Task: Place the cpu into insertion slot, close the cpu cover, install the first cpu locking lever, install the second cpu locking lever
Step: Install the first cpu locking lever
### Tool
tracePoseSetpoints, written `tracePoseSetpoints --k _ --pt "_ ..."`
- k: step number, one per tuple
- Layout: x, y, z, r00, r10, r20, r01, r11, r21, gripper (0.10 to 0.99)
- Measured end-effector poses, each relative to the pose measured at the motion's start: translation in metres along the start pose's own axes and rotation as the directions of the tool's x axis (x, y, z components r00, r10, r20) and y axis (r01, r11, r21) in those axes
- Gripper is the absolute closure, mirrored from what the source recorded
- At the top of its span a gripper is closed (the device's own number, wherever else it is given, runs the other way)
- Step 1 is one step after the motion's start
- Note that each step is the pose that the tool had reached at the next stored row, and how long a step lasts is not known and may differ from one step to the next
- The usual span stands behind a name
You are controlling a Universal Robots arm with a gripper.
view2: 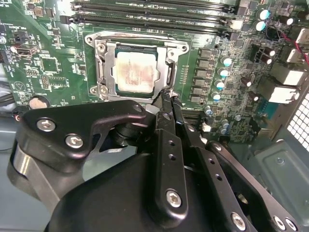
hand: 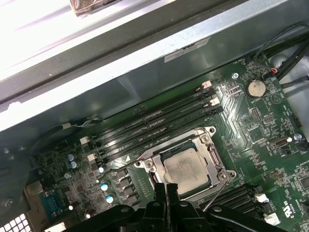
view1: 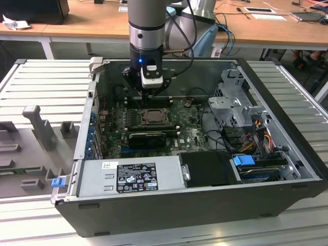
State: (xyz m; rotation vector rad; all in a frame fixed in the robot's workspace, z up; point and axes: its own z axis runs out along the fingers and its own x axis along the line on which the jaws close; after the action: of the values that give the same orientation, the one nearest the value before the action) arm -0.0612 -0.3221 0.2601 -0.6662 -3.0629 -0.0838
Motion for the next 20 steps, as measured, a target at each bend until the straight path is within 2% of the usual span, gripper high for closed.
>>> tracePoseSetpoints --k 13,17,19,20 --pt "0.0085 -0.0039 0.0001 1.0000 0.000 0.0000 0.000 1.0000 0.000 0.929" --pt "0.0152 -0.0069 0.0007 1.0000 0.000 0.0000 0.000 1.0000 0.000 0.929" --pt "0.0160 -0.0073 0.0010 0.9998 -0.019 -0.0011 0.019 0.9998 0.000 0.929" --pt "0.0160 -0.0074 0.0017 0.9981 -0.061 -0.0032 0.061 0.9981 0.001 0.929"
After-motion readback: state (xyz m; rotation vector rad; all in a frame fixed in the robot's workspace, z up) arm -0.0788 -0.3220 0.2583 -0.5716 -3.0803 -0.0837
